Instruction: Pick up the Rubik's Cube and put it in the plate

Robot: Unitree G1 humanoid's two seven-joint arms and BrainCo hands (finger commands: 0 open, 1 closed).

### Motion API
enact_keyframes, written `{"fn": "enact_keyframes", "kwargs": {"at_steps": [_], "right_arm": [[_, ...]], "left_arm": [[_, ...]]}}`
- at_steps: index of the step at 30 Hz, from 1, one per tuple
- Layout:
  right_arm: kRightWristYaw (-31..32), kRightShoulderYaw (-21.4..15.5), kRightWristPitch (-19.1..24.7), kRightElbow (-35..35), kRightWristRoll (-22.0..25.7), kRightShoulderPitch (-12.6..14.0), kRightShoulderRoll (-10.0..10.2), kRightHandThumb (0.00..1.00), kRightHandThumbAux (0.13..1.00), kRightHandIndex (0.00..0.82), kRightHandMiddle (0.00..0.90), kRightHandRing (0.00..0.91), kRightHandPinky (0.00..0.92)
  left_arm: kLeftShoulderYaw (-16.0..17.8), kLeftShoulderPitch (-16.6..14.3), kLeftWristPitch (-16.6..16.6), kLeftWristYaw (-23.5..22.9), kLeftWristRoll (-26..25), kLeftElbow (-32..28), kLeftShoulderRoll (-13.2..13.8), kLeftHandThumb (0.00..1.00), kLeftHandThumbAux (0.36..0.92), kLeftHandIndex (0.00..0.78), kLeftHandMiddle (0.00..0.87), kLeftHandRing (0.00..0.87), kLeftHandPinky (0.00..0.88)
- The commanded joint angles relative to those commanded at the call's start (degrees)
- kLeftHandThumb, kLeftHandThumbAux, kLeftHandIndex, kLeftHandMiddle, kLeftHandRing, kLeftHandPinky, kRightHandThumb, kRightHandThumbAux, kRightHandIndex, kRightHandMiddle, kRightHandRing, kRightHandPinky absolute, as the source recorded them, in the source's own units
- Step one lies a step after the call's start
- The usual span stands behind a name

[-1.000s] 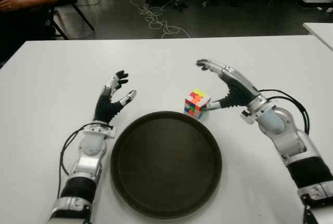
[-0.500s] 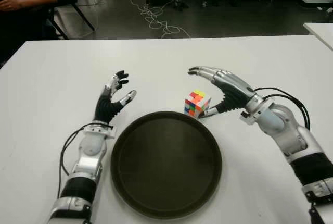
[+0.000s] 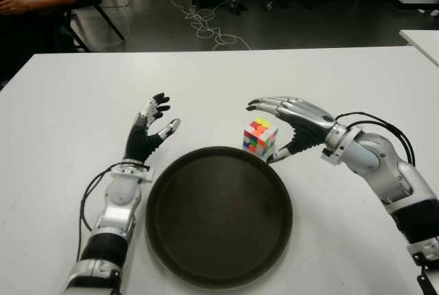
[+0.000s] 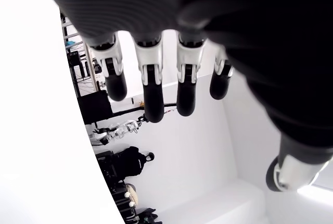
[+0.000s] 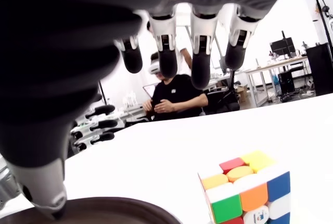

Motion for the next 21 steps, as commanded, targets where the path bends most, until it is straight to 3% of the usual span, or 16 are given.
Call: {"fn": "enact_keyframes", "kwargs": {"at_steps": [14, 21], "right_arm": [[-6.71, -1.76, -0.23, 2.87, -1.89, -0.76, -0.29, 0.0, 0.734, 0.161, 0.19, 0.213, 0.222], [-7.37, -2.83, 3.9, 0.97, -5.0, -1.19, -1.91, 0.0, 0.74, 0.148, 0.179, 0.196, 0.189]], "left_arm": [[0.1, -0.22, 0.36, -0.09, -0.17, -0.06, -0.02, 0.09, 0.572, 0.124, 0.18, 0.157, 0.095], [-0.06, -0.19, 1.16, -0.27, 0.02, -0.43, 0.16, 0.088, 0.561, 0.117, 0.17, 0.148, 0.096]]}}
